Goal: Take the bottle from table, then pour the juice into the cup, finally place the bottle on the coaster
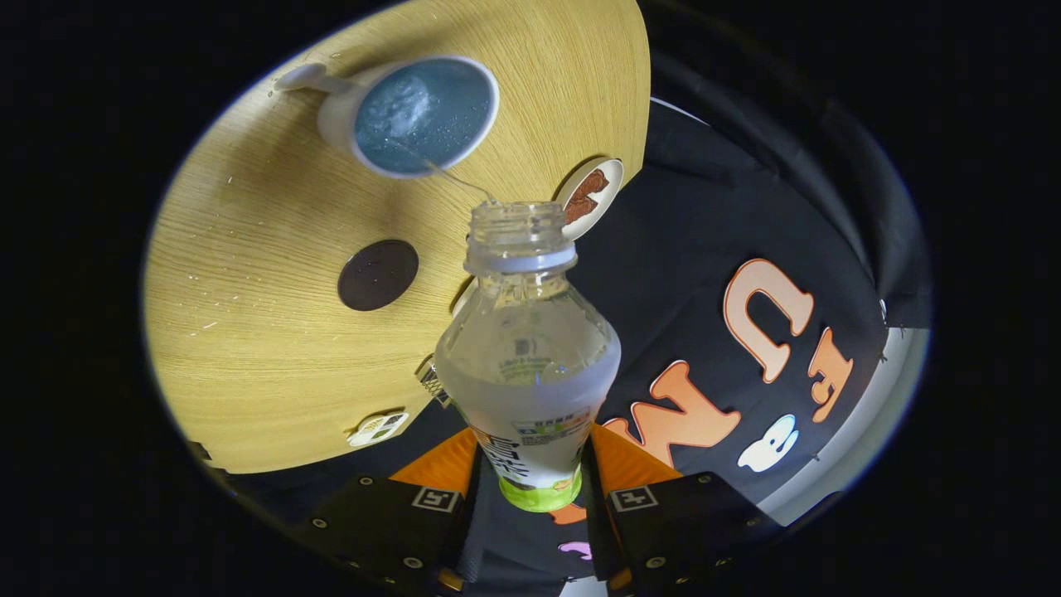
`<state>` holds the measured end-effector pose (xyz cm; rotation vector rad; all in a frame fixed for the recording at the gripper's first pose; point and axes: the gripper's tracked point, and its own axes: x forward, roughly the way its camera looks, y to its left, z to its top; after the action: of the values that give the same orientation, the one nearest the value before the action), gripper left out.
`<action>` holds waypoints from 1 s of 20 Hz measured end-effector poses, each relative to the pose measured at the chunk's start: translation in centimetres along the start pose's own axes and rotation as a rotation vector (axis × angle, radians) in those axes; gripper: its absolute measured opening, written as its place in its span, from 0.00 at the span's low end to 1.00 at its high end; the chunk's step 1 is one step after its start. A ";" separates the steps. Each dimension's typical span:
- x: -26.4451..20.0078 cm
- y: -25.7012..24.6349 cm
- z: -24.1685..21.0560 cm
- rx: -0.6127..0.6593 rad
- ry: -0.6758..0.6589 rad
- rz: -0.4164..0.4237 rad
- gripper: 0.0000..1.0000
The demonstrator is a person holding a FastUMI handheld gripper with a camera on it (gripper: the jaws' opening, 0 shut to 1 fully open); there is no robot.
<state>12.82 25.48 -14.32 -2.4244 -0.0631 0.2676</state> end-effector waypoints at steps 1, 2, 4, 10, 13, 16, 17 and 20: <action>0.0 0.0 0.0 -0.008 0.000 0.001 0.51; 0.1 0.1 -0.2 -0.013 0.001 0.003 0.51; 0.1 0.0 -0.4 -0.011 0.003 0.003 0.51; -0.1 1.2 0.7 0.091 -0.004 0.021 0.51; -0.4 2.6 1.7 0.196 -0.017 0.043 0.52; -1.0 4.4 2.5 0.380 -0.035 0.089 0.52; -1.2 4.9 2.7 0.459 -0.034 0.103 0.52; -1.8 6.4 3.0 0.715 -0.048 0.165 0.52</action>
<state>10.31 22.32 -20.33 -1.7120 0.1842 0.3526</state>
